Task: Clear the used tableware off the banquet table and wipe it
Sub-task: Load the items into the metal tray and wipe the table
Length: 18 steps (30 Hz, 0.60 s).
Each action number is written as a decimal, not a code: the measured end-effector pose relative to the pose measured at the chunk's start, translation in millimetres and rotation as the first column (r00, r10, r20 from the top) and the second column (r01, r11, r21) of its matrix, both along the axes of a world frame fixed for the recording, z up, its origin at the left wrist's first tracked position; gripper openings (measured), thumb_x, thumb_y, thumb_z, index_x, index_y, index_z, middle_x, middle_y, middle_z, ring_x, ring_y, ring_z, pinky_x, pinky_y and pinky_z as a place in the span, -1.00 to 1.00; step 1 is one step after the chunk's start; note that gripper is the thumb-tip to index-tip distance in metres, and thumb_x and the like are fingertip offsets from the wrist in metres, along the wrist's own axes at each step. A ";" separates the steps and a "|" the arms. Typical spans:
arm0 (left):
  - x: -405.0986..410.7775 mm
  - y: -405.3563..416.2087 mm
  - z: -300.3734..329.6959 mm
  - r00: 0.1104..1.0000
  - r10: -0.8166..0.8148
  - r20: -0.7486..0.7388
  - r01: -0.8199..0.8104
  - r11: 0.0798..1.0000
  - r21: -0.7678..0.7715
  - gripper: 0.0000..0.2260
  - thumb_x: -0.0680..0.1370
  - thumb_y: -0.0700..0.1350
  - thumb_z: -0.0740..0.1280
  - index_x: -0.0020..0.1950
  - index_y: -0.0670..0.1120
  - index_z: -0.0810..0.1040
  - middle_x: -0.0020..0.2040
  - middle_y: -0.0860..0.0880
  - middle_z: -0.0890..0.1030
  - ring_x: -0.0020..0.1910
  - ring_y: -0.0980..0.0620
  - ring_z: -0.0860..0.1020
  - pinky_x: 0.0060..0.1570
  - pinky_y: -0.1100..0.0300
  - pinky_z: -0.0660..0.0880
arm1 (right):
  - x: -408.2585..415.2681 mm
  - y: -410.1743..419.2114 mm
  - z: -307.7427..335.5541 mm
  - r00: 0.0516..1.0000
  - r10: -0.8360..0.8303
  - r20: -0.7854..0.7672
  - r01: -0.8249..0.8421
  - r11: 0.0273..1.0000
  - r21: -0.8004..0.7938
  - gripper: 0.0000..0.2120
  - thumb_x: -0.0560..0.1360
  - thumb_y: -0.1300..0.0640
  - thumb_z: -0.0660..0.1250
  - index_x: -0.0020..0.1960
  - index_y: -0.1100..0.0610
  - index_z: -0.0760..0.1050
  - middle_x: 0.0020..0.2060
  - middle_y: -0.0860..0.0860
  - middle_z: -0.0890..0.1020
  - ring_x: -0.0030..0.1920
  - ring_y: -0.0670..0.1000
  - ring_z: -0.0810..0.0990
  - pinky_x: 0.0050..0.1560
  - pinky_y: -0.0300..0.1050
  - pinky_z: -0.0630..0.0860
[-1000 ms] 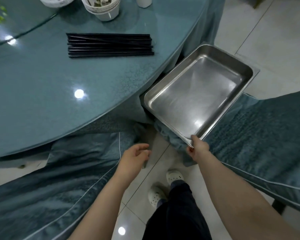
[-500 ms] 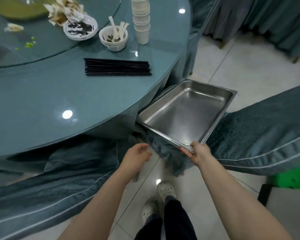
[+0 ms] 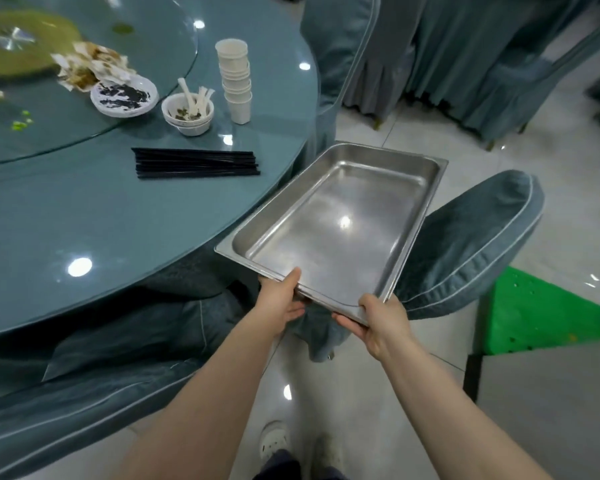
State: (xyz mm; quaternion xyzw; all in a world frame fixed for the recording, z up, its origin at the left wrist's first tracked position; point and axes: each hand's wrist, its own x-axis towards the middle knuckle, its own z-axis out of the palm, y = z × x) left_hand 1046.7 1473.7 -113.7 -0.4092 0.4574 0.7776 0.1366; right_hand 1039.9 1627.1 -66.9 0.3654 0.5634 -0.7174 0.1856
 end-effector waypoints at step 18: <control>20.3 -16.8 115.9 0.898 0.327 -0.294 -0.373 0.921 -0.115 -0.67 0.56 -0.14 0.32 0.31 -0.06 0.38 0.18 -0.15 0.58 0.07 -0.18 0.61 0.08 -0.05 0.55 | -4.3 33.8 93.2 0.917 0.218 -0.335 -0.225 0.974 0.019 -0.62 0.48 0.38 0.20 0.26 0.12 0.37 0.08 0.09 0.55 -0.17 0.14 0.68 -0.32 -0.05 0.63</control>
